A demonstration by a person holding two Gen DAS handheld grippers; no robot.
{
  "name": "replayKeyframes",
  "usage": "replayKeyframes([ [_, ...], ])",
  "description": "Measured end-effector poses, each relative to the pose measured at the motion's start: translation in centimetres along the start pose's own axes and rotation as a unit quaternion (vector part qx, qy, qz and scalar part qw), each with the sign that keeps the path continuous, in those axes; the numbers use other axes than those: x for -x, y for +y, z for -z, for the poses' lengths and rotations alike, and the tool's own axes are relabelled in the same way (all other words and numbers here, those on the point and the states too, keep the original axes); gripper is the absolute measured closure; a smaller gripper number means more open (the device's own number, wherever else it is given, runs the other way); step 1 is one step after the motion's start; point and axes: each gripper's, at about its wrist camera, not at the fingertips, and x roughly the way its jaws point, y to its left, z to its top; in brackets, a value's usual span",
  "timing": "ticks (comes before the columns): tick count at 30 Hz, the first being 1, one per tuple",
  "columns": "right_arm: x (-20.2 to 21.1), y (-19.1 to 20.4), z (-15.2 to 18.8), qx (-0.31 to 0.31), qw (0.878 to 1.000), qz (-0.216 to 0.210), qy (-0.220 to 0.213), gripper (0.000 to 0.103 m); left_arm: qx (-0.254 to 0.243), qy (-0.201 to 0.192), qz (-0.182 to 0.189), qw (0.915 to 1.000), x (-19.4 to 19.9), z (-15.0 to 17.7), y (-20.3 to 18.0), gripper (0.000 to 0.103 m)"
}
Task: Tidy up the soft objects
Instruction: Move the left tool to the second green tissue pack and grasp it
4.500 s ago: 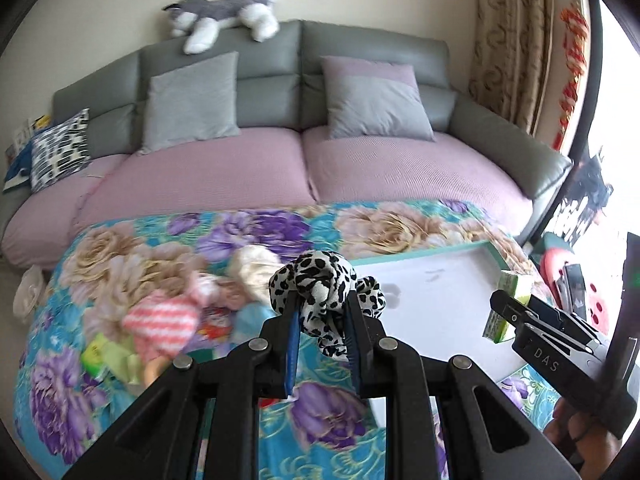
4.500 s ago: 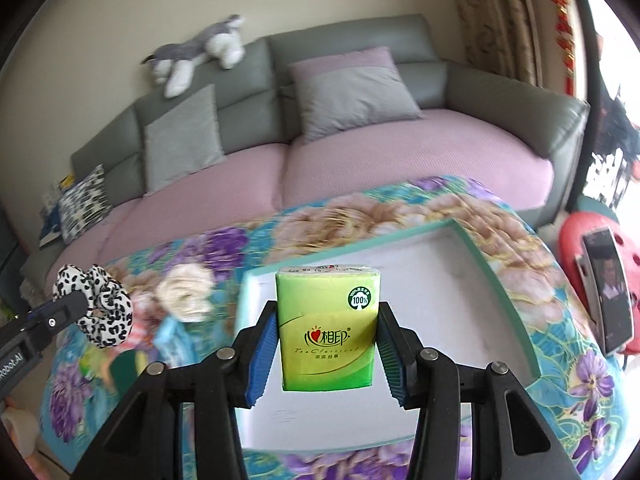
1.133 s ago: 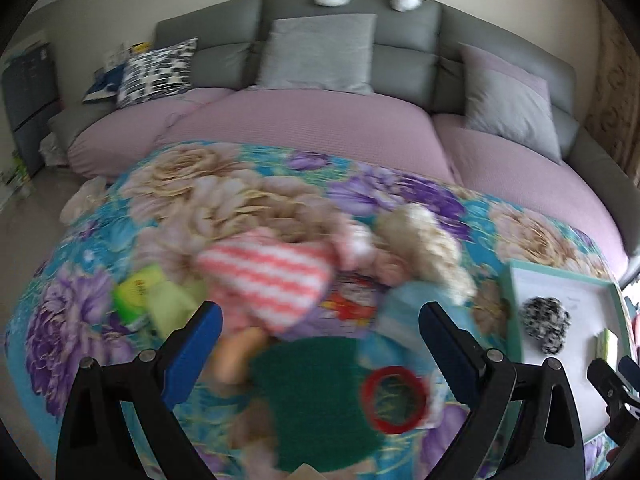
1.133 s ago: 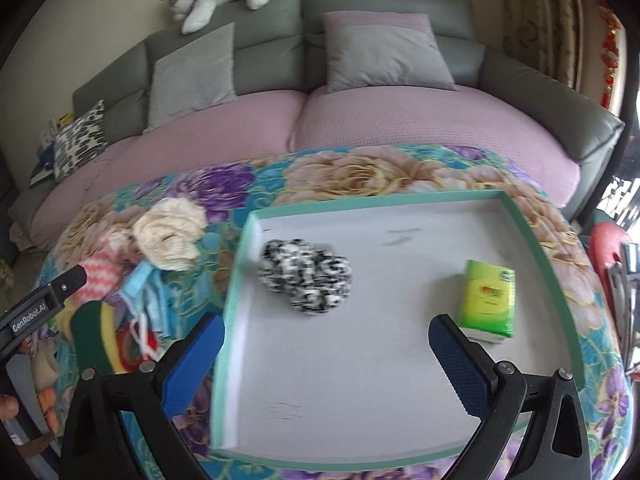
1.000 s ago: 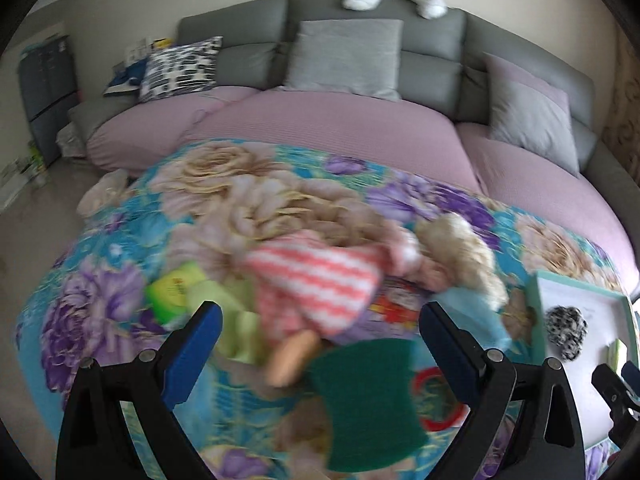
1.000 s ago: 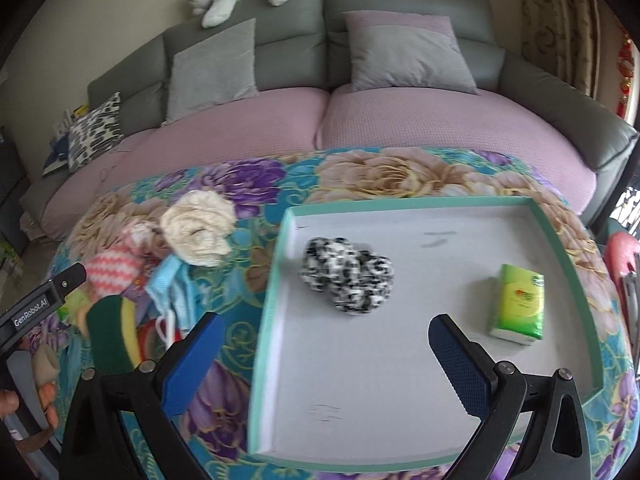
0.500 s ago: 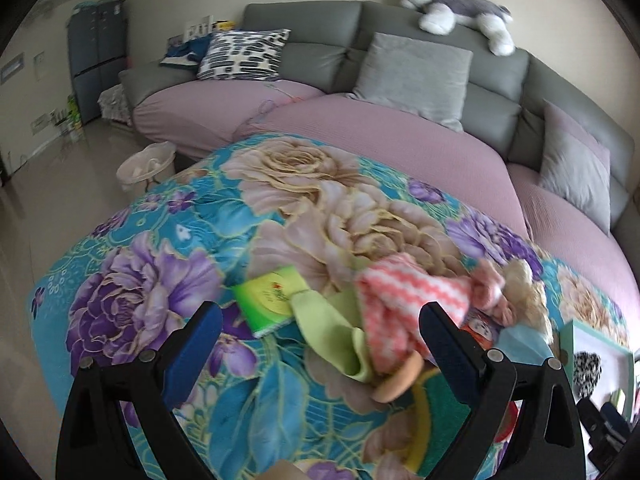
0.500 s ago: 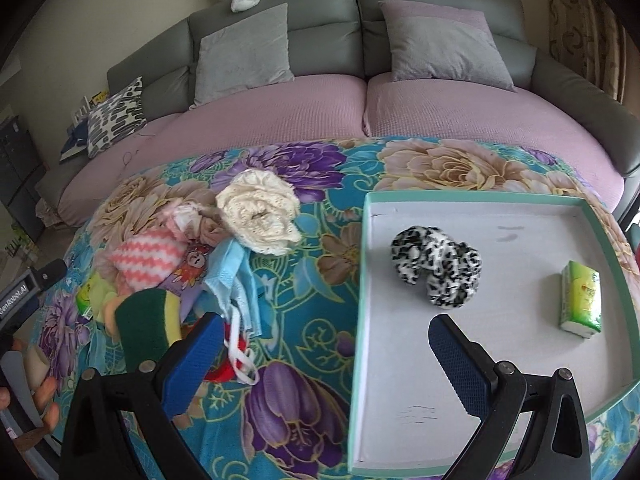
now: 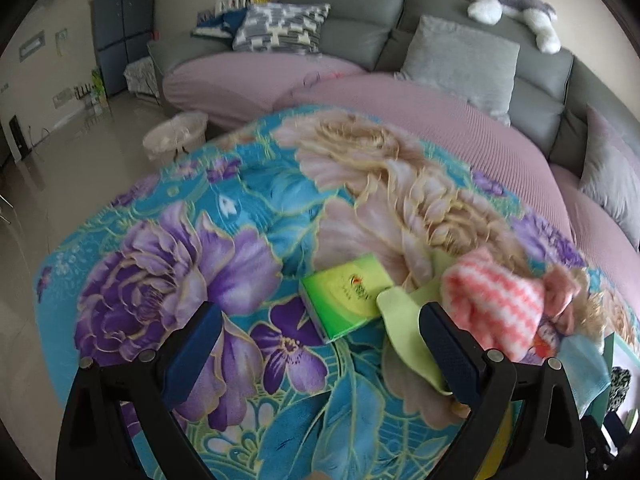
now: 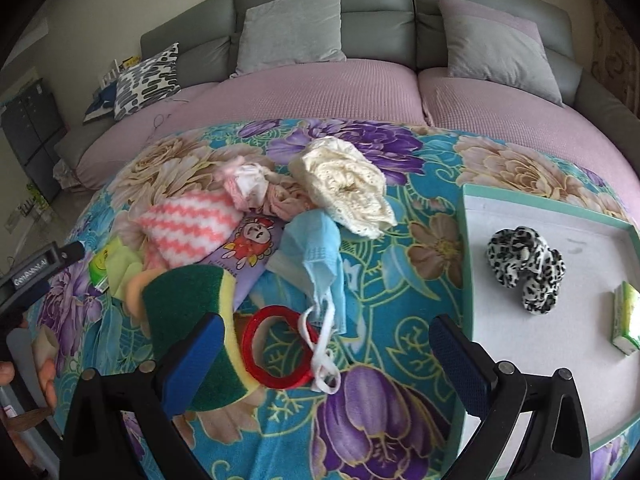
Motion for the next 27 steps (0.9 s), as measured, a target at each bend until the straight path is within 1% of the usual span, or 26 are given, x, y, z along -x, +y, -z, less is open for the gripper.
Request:
replayKeyframes([
  [2,-0.4,0.1,0.0,0.001,1.000,0.001,0.000,0.000,-0.001,0.012,-0.003,0.9999,-1.1,0.0,0.0,0.004],
  [6,-1.2,0.1,-0.2,-0.003,1.000,0.004,0.002,0.000,-0.030,0.012,-0.038,0.9988,-2.2,-0.2,-0.5,0.004],
  [8,-1.5,0.1,-0.3,-0.004,1.000,0.006,0.005,0.000,-0.033,0.020,-0.034,0.9987,-2.7,-0.4,-0.7,0.004],
  [12,-1.9,0.3,-0.4,0.001,1.000,0.008,0.009,0.000,-0.015,0.025,-0.019,0.9994,-3.7,-1.3,-0.8,0.004],
  [14,-2.2,0.4,-0.4,0.003,1.000,0.009,0.011,0.000,-0.014,0.017,-0.022,0.9995,-3.9,-1.6,-1.2,0.004],
  [21,-3.0,0.7,-0.6,0.008,1.000,0.011,0.018,0.000,-0.015,0.038,-0.030,0.9987,-6.3,-1.8,-2.4,0.004],
  [24,-3.2,0.6,-0.7,0.007,1.000,0.012,0.019,0.000,-0.014,0.043,-0.040,0.9982,-6.7,-1.7,-2.4,0.004],
  [27,-3.4,0.5,-0.7,0.006,1.000,0.013,0.022,0.000,-0.001,0.047,-0.042,0.9980,-7.0,-1.7,-1.9,0.004],
])
